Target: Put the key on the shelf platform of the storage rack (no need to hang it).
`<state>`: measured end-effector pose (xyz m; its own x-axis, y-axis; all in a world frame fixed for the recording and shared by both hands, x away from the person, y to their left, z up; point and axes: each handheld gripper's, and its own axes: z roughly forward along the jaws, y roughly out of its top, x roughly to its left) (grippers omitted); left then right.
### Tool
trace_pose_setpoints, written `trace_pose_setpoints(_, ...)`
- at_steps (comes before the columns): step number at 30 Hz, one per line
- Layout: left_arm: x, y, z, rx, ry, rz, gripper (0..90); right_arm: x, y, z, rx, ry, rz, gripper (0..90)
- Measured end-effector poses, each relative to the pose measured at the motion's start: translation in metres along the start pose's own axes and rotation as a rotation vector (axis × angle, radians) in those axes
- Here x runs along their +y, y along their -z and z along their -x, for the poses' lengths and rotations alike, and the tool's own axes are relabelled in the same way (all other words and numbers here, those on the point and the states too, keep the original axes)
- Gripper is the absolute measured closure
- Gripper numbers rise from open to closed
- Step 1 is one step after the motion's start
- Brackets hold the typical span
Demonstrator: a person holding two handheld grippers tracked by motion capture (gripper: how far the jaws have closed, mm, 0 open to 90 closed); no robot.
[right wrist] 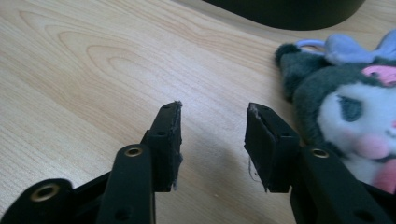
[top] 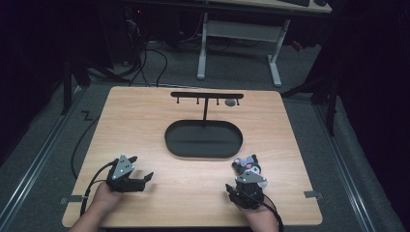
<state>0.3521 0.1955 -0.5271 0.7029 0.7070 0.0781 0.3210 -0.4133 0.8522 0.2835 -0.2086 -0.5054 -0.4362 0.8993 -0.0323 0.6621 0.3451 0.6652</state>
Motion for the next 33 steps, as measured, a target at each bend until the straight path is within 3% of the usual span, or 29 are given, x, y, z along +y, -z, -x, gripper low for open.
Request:
trace_pose_setpoints(4,0.000,0.000,0.000,-0.004,0.003,0.001,15.4,0.009,0.005,0.007,0.011,-0.028,-0.039,52.0)
trace_pose_setpoints(9,0.001,-0.001,0.000,-0.001,0.005,-0.004,15.4,0.017,0.008,0.014,0.001,-0.003,-0.127,47.4)
trace_pose_setpoints(13,0.001,-0.001,0.000,0.000,0.002,-0.009,15.4,0.021,0.007,0.019,0.021,-0.016,-0.176,45.4)
trace_pose_setpoints(23,0.000,-0.001,0.000,-0.004,0.000,-0.014,15.4,0.037,0.009,0.019,0.039,0.007,-0.324,38.4)
trace_pose_setpoints(28,0.000,-0.001,0.000,-0.003,0.001,-0.015,15.4,0.040,0.011,0.018,0.020,0.032,-0.359,37.7)
trace_pose_setpoints(29,0.000,-0.001,0.000,-0.003,0.001,-0.015,15.4,0.043,0.013,0.018,0.010,0.042,-0.389,35.9)
trace_pose_setpoints(33,0.000,-0.001,0.000,-0.003,0.002,-0.014,15.4,0.047,0.018,0.021,0.008,0.033,-0.405,33.8)
